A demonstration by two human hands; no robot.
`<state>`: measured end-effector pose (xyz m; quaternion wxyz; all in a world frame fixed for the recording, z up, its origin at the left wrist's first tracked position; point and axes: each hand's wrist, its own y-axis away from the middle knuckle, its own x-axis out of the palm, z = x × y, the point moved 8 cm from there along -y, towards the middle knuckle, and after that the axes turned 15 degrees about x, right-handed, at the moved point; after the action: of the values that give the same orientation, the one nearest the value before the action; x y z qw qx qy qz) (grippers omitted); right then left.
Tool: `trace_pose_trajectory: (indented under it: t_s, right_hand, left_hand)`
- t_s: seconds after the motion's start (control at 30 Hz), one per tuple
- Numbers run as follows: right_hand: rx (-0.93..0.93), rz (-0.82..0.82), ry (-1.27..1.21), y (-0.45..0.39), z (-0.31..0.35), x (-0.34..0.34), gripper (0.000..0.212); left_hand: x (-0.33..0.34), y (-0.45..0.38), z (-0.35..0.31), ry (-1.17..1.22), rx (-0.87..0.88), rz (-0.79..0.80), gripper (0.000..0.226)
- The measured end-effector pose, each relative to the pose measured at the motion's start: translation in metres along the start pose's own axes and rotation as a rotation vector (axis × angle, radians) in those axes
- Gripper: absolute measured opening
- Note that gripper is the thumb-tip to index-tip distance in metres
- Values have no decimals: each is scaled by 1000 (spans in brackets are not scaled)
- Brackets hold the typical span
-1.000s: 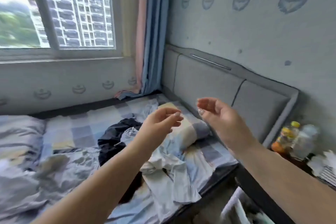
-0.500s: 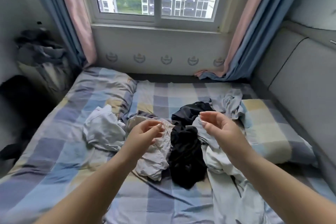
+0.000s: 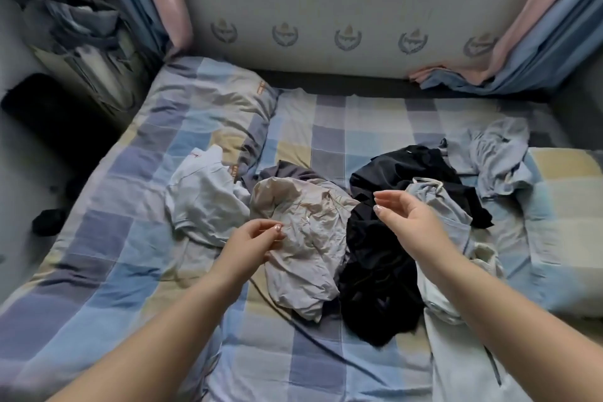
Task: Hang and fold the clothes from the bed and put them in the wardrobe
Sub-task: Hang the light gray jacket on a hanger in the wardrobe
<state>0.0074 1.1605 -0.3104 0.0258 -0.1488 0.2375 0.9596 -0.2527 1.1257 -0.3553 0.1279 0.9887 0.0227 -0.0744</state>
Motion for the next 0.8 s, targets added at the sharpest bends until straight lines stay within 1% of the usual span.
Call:
trace_pose_trajectory:
  t_s: [0.07,0.17,0.27,0.33,0.43,0.53,0.63,0.67,0.8]
  right_hand:
    - [42,-38,28,-45,-21,15,19]
    - [119,-73,68,-88,-59,37,16]
    - [196,-89,158,-134,-111,62,24]
    - [241,-91,238,-165,-148,75,30]
    - [279,-73,379,-210,-197,92,37]
    - [285,-62,478,-252,-235,106,44]
    - [269,-45,566,-290,-265,120,51]
    - [271,-38,578,-300,-274,125,53]
    - [281,70,582,-325,-310,155,56]
  left_hand:
    - [2,-46,31,-8,-20,34,13]
    - [8,-99,69,-54,-44,74,12]
    - [23,-143,122,-130,-55,154,12]
    - [35,-170,160,-223,-39,230,12]
    - [55,-216,208,-418,39,344,14]
    - [79,-263,247,-572,134,421,21]
    - [102,-298,278,-671,223,451,30]
    - [108,-306,288,-683,227,449,35]
    - [120,-316,327,-649,107,426,54]
